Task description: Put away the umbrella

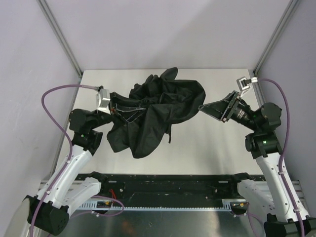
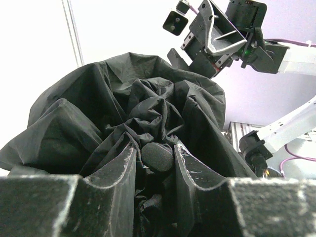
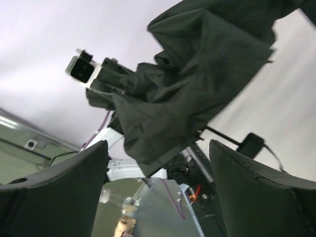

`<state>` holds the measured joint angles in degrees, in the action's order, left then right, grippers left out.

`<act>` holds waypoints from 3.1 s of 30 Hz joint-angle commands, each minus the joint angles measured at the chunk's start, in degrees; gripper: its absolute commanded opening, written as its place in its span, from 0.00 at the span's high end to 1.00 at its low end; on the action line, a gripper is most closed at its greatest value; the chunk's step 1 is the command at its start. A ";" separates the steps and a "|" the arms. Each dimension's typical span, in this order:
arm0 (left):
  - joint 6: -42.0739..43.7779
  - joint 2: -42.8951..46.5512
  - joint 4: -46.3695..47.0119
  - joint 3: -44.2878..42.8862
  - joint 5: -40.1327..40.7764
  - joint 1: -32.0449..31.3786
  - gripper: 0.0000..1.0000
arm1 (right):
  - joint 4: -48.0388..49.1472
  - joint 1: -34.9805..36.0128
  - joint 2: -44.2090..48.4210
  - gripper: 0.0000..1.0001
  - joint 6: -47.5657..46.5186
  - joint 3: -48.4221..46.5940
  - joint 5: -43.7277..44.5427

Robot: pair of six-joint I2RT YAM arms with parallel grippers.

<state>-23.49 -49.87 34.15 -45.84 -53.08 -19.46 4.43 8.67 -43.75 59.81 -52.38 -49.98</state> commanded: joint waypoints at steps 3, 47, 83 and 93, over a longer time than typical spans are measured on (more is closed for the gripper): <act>1.47 0.07 3.56 -1.94 2.35 0.34 1.00 | 9.64 10.49 -3.62 0.28 3.65 -1.34 6.02; -27.64 -9.35 20.39 5.73 24.15 6.01 1.00 | -21.23 53.95 -6.62 0.12 -30.75 -1.68 38.55; -32.81 -14.39 29.63 -2.40 -5.46 0.94 1.00 | -20.12 32.75 -26.89 0.01 -51.49 -27.15 12.84; -33.57 -13.63 30.47 -4.76 -4.15 -4.68 1.00 | -17.95 38.42 -30.98 0.01 -51.01 -26.84 22.20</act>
<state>-55.24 -65.08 59.27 -45.89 -60.51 -21.41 -16.40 45.78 -72.99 8.95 -77.76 -32.88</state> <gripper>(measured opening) 0.319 0.993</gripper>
